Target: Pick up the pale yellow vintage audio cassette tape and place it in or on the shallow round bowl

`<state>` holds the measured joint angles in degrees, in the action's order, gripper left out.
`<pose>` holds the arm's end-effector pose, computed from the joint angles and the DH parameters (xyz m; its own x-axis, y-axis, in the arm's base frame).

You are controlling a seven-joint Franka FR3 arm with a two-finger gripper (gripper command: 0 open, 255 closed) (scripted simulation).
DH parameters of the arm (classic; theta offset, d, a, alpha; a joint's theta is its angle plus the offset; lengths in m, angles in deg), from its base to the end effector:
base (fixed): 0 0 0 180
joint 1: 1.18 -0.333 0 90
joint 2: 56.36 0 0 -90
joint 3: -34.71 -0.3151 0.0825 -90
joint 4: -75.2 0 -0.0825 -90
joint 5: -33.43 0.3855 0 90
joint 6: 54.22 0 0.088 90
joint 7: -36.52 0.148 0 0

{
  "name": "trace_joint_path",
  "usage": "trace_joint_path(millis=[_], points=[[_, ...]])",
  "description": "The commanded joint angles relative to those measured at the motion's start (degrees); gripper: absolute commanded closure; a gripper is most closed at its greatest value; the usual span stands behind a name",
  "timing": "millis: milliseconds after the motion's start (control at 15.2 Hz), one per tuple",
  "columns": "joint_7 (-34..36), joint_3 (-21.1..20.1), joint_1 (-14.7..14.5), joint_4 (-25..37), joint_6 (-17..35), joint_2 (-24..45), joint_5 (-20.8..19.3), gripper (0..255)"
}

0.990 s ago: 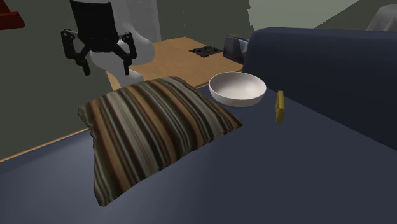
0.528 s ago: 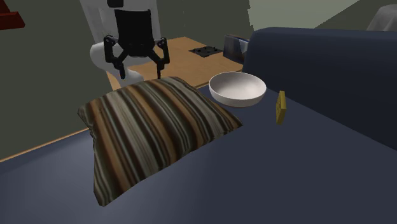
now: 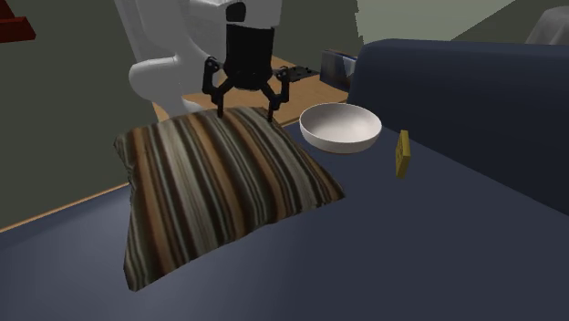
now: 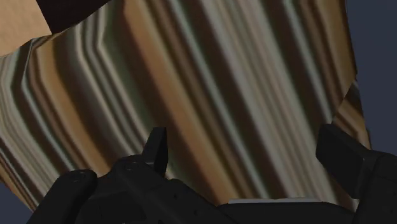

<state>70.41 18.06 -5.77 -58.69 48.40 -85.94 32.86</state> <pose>0.3682 0.1479 0.4735 0.9668 -0.2515 0.0447 -0.2554 -0.9548 0.1518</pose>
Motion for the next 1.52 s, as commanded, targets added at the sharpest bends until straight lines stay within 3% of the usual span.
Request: trace_joint_path(millis=[0,396,462,1122,1188,1452], points=[[4.3,-1.6,-1.3,2.2,3.0,4.1,5.4,0],[17.3,-2.4,-7.2,10.8,5.7,15.8,3.3,0],[15.3,-2.5,-6.1,10.4,-5.6,13.2,-11.2,0],[28.0,-5.0,-9.1,19.6,1.7,26.1,-6.6,0],[26.9,-5.1,-8.9,19.1,-15.2,22.5,-12.2,0],[29.9,-5.7,-9.3,21.2,-10.9,25.9,-10.3,0]])
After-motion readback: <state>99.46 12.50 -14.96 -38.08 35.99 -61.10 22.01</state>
